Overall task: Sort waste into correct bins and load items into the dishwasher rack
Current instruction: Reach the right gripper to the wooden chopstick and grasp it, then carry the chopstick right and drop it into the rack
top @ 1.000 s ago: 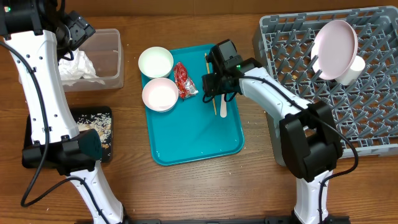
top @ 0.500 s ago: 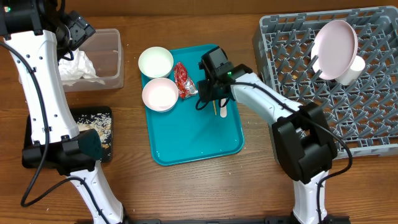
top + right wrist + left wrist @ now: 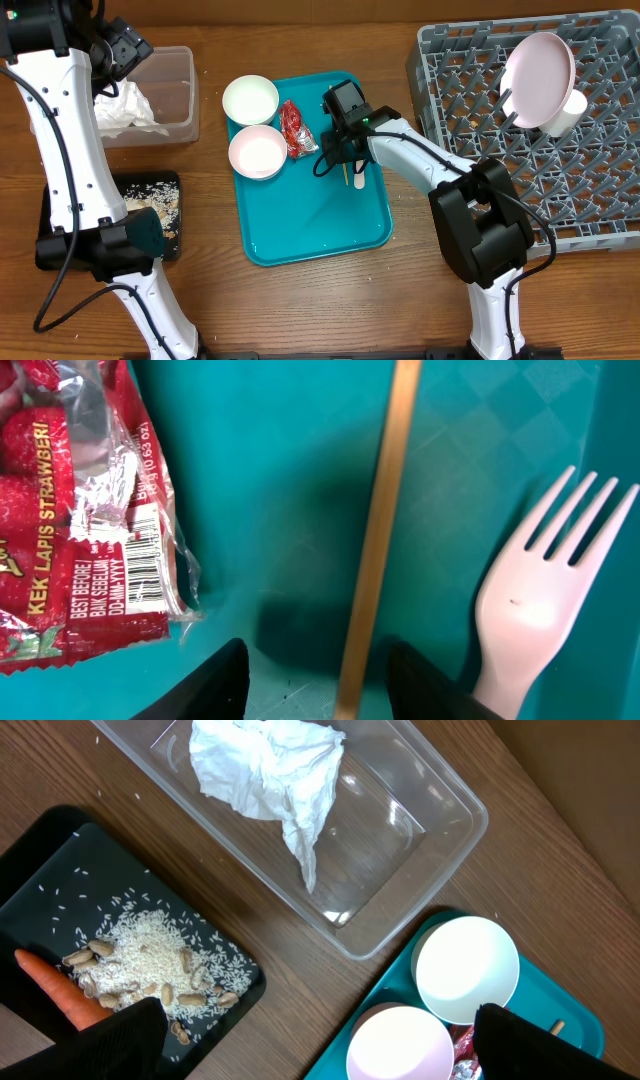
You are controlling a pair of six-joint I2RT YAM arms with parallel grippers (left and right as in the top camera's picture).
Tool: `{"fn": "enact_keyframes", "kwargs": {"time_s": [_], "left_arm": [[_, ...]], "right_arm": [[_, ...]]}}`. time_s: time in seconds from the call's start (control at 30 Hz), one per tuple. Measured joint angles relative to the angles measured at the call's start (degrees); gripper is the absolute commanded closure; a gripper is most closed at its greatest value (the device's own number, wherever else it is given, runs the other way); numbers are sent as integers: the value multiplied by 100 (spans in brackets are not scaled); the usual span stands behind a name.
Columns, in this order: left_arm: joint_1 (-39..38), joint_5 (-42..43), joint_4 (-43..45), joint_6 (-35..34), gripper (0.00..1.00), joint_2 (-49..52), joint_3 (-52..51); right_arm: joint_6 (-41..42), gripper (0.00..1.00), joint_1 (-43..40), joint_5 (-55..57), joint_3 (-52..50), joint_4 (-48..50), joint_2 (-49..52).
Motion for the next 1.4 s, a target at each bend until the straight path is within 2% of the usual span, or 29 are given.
{"fn": "enact_keyframes", "kwargs": {"time_s": [0.13, 0.43, 0.77, 1.0, 1.2, 1.4], "left_arm": [[0, 0, 0, 0, 0, 0, 0], [0, 0, 0, 0, 0, 0, 0], [0, 0, 0, 0, 0, 0, 0], [0, 0, 0, 0, 0, 0, 0], [0, 2, 0, 0, 0, 0, 0], [0, 0, 0, 0, 0, 0, 0]], "right_arm": [[35, 73, 0, 72, 7, -9, 63], [175, 96, -4, 116, 96, -275, 96], [256, 96, -4, 70, 905, -1528, 369], [269, 96, -129, 9, 2505, -2955, 485], [109, 96, -699, -319, 3974, -4019, 424], [-553, 96, -1650, -433, 4640, -4848, 109]]}}
